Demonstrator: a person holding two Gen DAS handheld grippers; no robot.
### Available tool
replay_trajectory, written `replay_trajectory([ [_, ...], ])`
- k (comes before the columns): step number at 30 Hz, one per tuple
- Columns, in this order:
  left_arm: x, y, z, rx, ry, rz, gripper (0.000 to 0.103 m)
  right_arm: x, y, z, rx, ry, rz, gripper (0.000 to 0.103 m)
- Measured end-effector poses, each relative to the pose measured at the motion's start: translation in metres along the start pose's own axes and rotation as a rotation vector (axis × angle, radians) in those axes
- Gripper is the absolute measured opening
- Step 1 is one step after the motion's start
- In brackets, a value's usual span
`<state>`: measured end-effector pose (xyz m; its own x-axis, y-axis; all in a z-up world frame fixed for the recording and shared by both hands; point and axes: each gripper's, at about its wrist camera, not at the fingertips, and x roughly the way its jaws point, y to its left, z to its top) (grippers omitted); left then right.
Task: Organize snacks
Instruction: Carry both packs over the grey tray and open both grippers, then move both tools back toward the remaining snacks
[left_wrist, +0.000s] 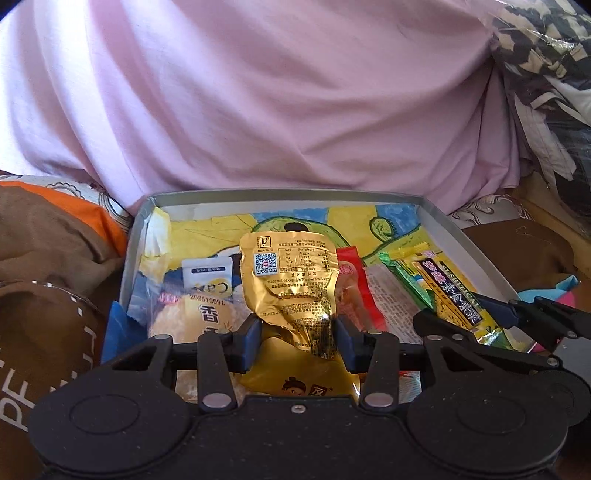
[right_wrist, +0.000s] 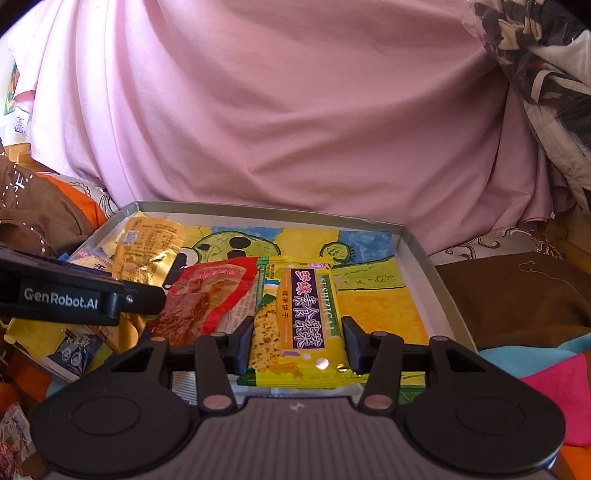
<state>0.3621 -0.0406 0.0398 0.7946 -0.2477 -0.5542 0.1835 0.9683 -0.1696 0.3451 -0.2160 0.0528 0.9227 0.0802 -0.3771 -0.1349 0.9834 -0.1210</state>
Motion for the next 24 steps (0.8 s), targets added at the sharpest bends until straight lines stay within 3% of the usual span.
replay_trajectory([
  [4,0.002,-0.001,0.000,-0.026,0.035,-0.023,0.048,-0.002,0.000,-0.002,-0.012,-0.010,0.013,0.058],
  [8,0.000,-0.001,0.001,-0.041,0.035,-0.020,0.056,-0.007,0.004,-0.004,-0.046,-0.030,0.005,0.071],
  [10,-0.004,0.000,0.002,-0.047,0.020,-0.016,0.067,-0.010,0.004,-0.003,-0.048,-0.043,-0.003,0.077],
  [16,-0.024,0.003,0.003,-0.058,-0.055,0.028,0.087,-0.020,0.000,0.003,-0.044,-0.066,-0.031,0.089],
  [24,-0.051,0.009,0.011,-0.119,-0.144,0.078,0.096,-0.041,-0.001,0.011,-0.040,-0.103,-0.067,0.102],
])
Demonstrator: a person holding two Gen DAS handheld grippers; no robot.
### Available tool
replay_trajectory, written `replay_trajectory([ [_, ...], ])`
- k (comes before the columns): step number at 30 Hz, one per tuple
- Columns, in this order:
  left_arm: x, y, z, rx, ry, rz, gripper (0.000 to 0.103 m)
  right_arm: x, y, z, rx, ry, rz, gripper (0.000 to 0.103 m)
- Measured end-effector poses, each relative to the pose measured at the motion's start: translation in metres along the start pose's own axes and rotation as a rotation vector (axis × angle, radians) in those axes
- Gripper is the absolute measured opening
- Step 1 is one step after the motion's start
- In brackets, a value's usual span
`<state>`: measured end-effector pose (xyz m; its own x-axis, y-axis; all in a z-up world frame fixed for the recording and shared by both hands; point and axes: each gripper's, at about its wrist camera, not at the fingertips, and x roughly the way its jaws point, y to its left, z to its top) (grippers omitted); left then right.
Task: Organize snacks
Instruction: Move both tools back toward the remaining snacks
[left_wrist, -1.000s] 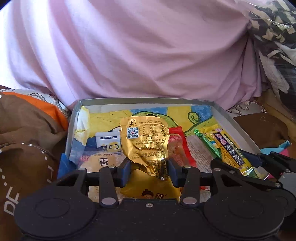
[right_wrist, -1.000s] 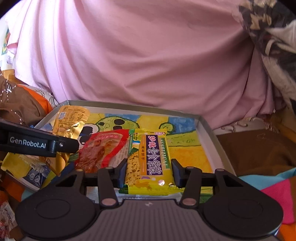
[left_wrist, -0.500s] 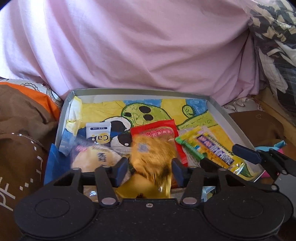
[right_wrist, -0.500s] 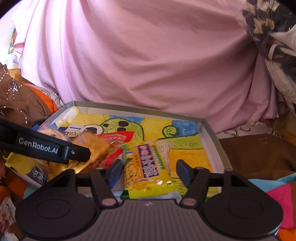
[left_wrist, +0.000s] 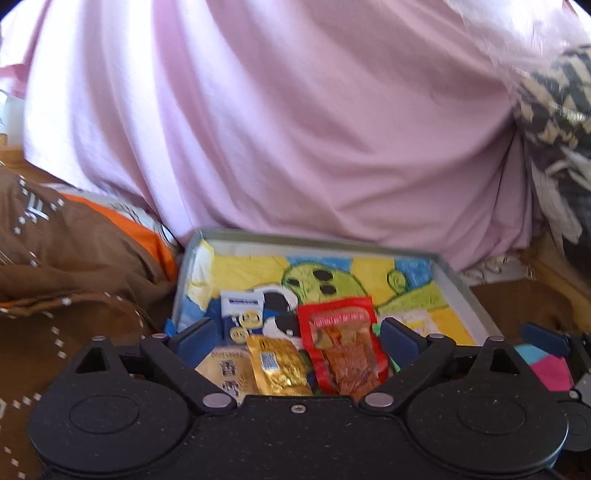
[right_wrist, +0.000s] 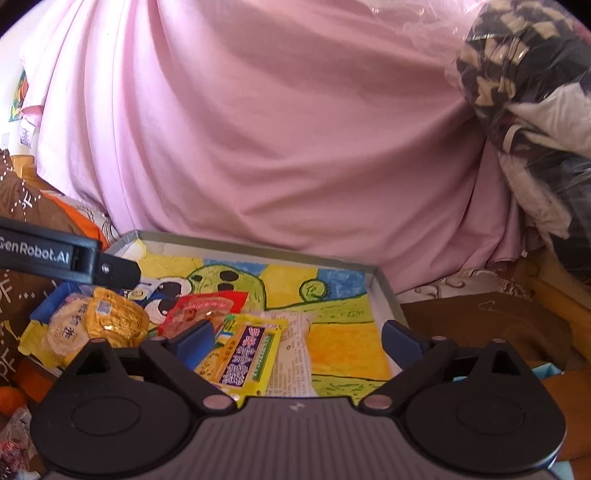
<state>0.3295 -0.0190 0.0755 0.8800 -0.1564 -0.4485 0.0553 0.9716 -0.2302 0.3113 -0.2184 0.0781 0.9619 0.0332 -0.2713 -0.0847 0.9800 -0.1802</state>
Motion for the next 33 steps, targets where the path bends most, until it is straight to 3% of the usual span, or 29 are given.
replay_trajectory([
  [11,-0.052,0.004,0.001,-0.025,-0.158,0.051,0.102,-0.045,-0.005,0.014,0.041,-0.093,0.001,0.103],
  [19,-0.082,0.013,-0.005,-0.039,-0.196,0.109,0.102,-0.085,-0.006,0.015,0.045,-0.167,0.000,0.103],
  [22,-0.090,0.016,-0.010,-0.037,-0.190,0.108,0.102,-0.100,-0.005,0.014,0.057,-0.190,-0.001,0.103],
  [26,-0.096,0.024,-0.021,-0.025,-0.122,0.085,0.102,-0.117,-0.002,0.007,0.052,-0.214,0.005,0.103],
  [33,-0.115,0.048,-0.050,-0.015,-0.037,0.117,0.102,-0.143,0.003,-0.017,-0.011,-0.234,0.014,0.103],
])
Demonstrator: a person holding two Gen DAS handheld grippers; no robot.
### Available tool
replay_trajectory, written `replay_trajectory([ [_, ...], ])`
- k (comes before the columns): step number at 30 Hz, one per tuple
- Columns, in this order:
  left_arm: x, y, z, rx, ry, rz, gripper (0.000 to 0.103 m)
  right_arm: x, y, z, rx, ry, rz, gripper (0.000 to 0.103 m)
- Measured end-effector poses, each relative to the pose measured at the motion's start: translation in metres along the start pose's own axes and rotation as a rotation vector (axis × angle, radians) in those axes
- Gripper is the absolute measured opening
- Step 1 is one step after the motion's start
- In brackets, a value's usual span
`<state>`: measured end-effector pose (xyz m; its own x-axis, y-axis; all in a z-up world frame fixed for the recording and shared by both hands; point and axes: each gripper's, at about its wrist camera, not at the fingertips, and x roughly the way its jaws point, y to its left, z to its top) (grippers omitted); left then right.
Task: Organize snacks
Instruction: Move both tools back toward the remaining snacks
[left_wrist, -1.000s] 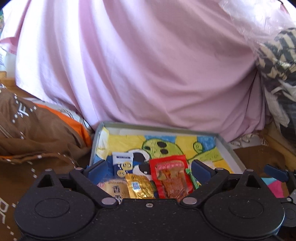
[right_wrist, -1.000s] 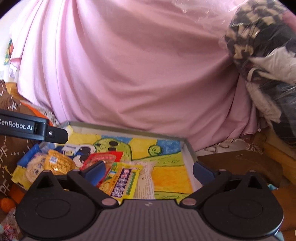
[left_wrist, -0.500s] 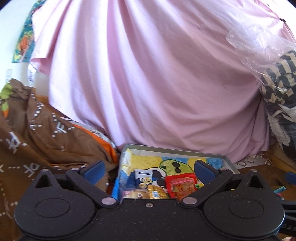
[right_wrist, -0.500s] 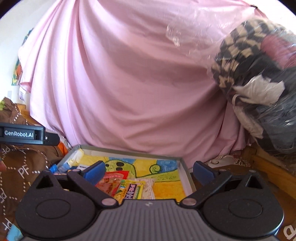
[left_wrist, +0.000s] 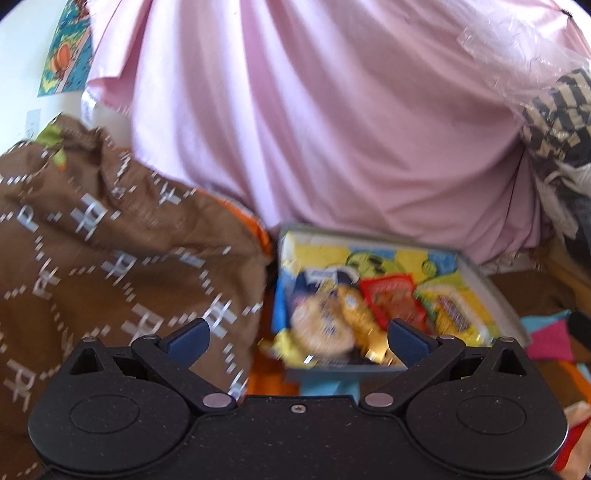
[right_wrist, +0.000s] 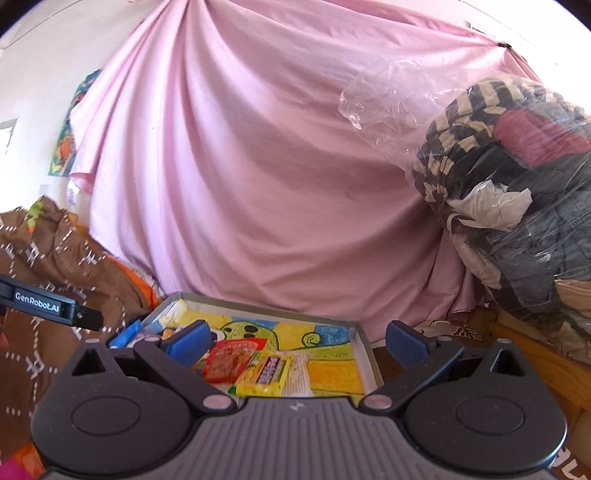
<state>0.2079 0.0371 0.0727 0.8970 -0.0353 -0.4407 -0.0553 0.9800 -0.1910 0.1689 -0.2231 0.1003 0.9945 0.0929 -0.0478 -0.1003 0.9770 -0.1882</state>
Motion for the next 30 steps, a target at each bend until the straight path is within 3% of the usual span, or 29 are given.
replay_trajectory([
  [15,-0.020,0.024,-0.056,0.069,0.161,0.018,0.102,-0.038,0.013,-0.050,-0.009,0.116,0.041,0.103],
  [22,-0.023,0.035,-0.077,0.005,0.255,0.041,0.102,-0.046,0.017,-0.074,0.017,0.207,0.048,0.103],
  [30,-0.028,0.035,-0.091,0.008,0.294,0.031,0.102,-0.049,0.024,-0.100,0.011,0.328,0.058,0.103],
])
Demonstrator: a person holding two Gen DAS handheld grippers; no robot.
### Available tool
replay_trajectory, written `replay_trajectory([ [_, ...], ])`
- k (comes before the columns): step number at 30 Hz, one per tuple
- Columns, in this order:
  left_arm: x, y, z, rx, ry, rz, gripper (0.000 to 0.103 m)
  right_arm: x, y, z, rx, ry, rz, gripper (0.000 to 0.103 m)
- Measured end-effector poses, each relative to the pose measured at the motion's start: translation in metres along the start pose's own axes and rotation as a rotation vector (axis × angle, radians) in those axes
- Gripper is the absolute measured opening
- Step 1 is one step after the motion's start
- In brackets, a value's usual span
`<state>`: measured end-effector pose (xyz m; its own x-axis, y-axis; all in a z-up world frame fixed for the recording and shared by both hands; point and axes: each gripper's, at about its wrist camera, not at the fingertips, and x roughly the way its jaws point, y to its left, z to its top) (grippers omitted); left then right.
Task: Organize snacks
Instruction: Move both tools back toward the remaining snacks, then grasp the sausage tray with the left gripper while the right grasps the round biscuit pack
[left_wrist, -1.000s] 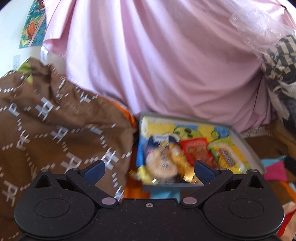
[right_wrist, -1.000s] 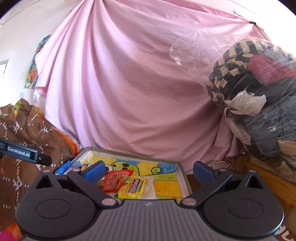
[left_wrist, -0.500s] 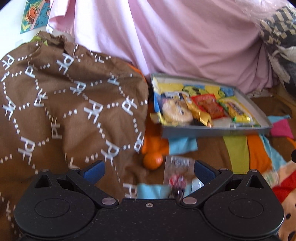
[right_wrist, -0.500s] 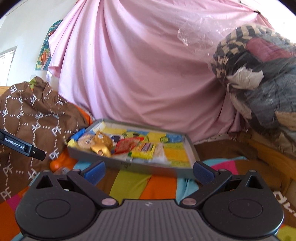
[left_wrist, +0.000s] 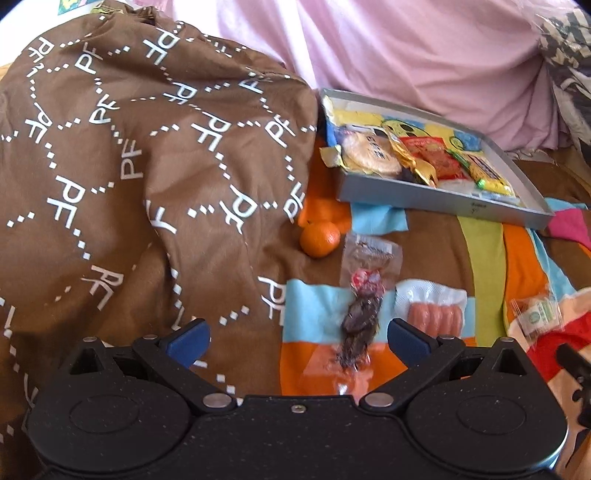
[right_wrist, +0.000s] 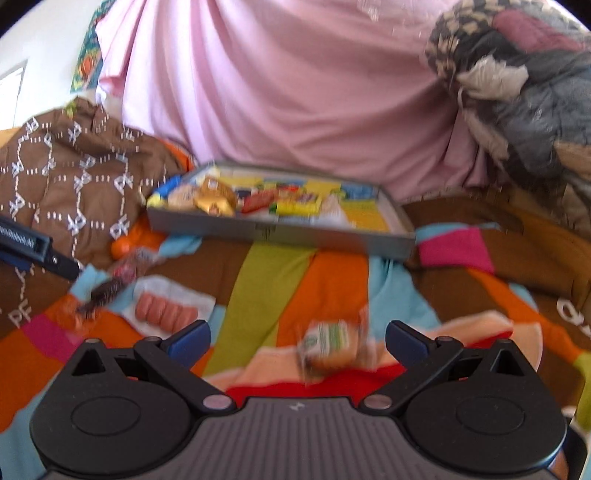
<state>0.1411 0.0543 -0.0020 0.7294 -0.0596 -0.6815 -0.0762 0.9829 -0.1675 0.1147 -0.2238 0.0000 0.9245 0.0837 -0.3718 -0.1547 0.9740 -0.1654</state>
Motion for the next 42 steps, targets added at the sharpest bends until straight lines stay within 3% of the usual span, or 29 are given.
replay_trajectory([
  [6,0.003,-0.015,-0.005,0.053,0.056,-0.120,0.102,0.013,-0.001,-0.008,0.013,0.104,0.012,0.103],
  [13,0.005,-0.042,-0.009,0.177,0.062,-0.236,0.102,0.024,-0.002,-0.014,0.029,0.164,0.008,0.103],
  [25,0.018,-0.062,-0.010,0.365,0.047,-0.237,0.102,0.026,-0.004,-0.013,0.032,0.163,0.005,0.103],
  [31,0.034,-0.074,0.009,0.407,0.066,-0.314,0.102,0.038,-0.013,-0.006,0.021,0.129,-0.023,0.103],
  [37,0.051,-0.095,0.012,0.616,0.065,-0.370,0.100,0.060,-0.022,0.001,0.001,0.101,-0.068,0.103],
  [42,0.063,-0.111,0.009,0.829,0.063,-0.399,0.099,0.072,-0.023,-0.002,0.000,0.107,-0.028,0.103],
])
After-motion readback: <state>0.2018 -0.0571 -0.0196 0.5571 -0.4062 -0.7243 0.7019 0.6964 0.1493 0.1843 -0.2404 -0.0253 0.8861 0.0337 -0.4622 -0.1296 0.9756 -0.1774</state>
